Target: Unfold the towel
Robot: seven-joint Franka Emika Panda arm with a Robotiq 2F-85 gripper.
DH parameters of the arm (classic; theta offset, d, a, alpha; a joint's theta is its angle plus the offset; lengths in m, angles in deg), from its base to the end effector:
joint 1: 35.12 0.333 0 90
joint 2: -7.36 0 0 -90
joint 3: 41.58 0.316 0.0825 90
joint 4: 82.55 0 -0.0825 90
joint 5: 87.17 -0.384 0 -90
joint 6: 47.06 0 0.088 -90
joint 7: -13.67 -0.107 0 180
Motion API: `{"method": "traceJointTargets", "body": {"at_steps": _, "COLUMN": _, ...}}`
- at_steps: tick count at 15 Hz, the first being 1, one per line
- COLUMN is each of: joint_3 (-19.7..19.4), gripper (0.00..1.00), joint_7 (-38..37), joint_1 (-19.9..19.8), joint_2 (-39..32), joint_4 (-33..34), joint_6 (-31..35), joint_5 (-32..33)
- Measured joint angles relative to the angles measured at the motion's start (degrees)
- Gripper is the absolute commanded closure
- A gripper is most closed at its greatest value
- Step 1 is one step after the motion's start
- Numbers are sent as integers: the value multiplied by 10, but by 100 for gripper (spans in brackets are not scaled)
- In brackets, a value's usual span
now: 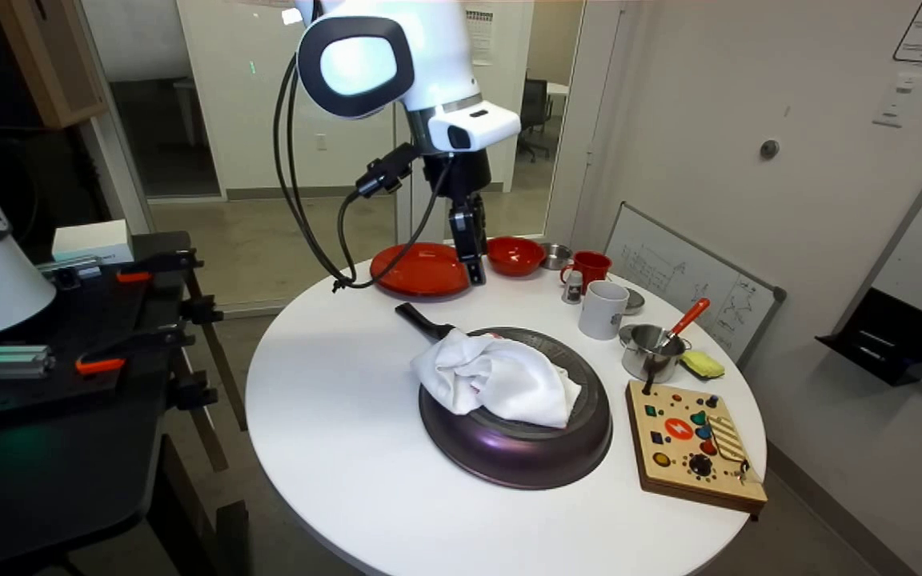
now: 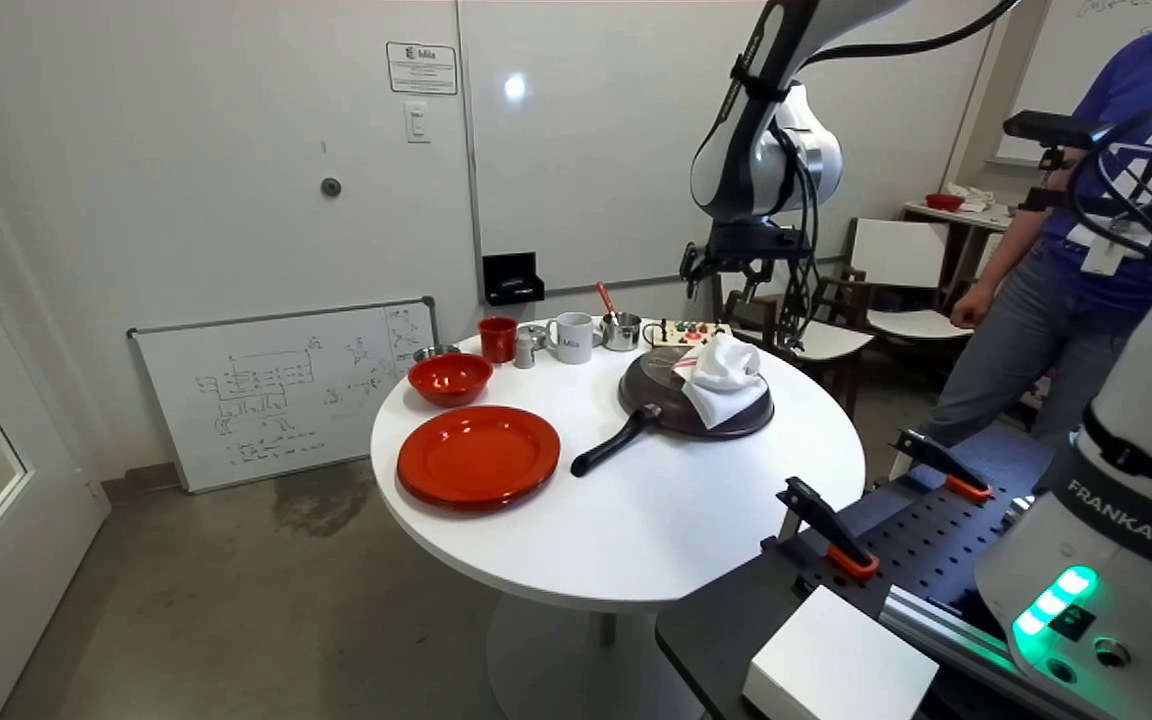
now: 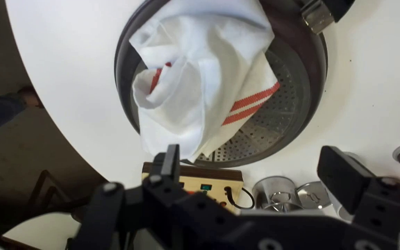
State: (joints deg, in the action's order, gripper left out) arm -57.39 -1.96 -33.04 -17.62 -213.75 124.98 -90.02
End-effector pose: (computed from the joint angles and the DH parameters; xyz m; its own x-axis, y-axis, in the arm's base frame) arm 0.5378 -0.1372 0.1971 0.8278 -0.4707 0.3052 -0.4977 -0.8672 0.0125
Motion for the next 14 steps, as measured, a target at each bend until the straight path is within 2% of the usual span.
{"method": "traceJointTargets", "body": {"at_steps": 6, "joint_3": 2, "gripper": 0, "joint_7": -6, "joint_1": 3, "joint_2": -56, "joint_4": 68, "joint_6": -4, "joint_5": 0}}
{"method": "traceJointTargets", "body": {"at_steps": 14, "joint_3": -16, "gripper": 0, "joint_7": -21, "joint_1": -1, "joint_2": -113, "joint_4": 93, "joint_6": -16, "joint_5": -4}}
